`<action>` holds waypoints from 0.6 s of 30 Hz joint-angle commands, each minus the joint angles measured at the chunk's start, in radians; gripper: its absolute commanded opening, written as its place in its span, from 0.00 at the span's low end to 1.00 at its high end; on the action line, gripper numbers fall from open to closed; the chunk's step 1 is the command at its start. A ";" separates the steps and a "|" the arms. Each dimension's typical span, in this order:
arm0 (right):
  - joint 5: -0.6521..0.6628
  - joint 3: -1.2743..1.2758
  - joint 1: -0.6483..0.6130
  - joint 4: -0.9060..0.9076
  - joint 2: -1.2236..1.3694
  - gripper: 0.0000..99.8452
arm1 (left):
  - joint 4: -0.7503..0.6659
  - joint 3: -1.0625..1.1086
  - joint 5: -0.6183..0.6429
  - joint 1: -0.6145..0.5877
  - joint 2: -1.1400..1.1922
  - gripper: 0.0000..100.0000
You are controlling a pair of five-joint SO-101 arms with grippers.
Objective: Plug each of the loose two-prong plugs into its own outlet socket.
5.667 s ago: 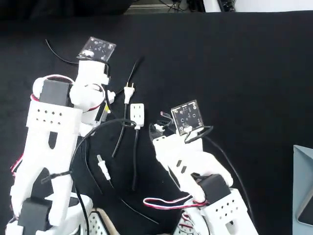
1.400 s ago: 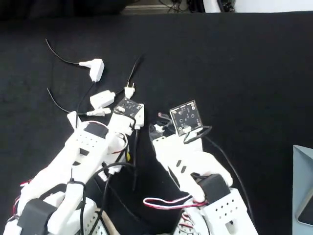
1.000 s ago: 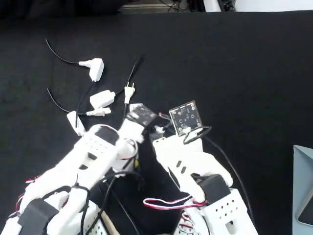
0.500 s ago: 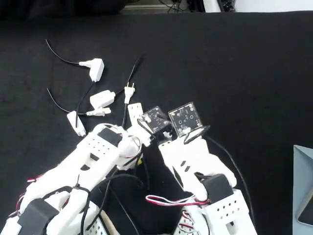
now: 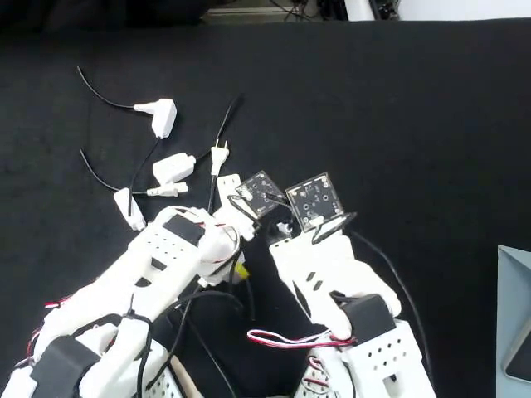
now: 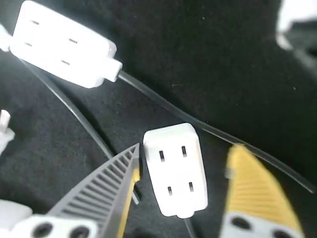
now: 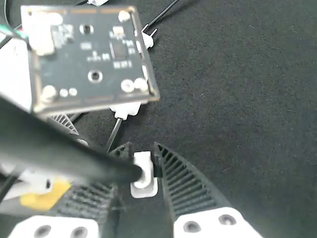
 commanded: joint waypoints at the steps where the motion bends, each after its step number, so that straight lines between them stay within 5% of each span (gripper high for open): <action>1: 0.008 -0.062 0.014 0.006 -0.010 0.01 | 0.068 -0.090 0.064 -0.033 -0.025 0.36; 11: 0.012 -0.070 0.011 0.003 -0.010 0.01 | 0.408 -0.400 0.072 -0.371 -0.028 0.36; 18: 0.023 -0.087 -0.078 -0.100 0.139 0.01 | 0.437 -0.338 0.109 -0.576 -0.215 0.36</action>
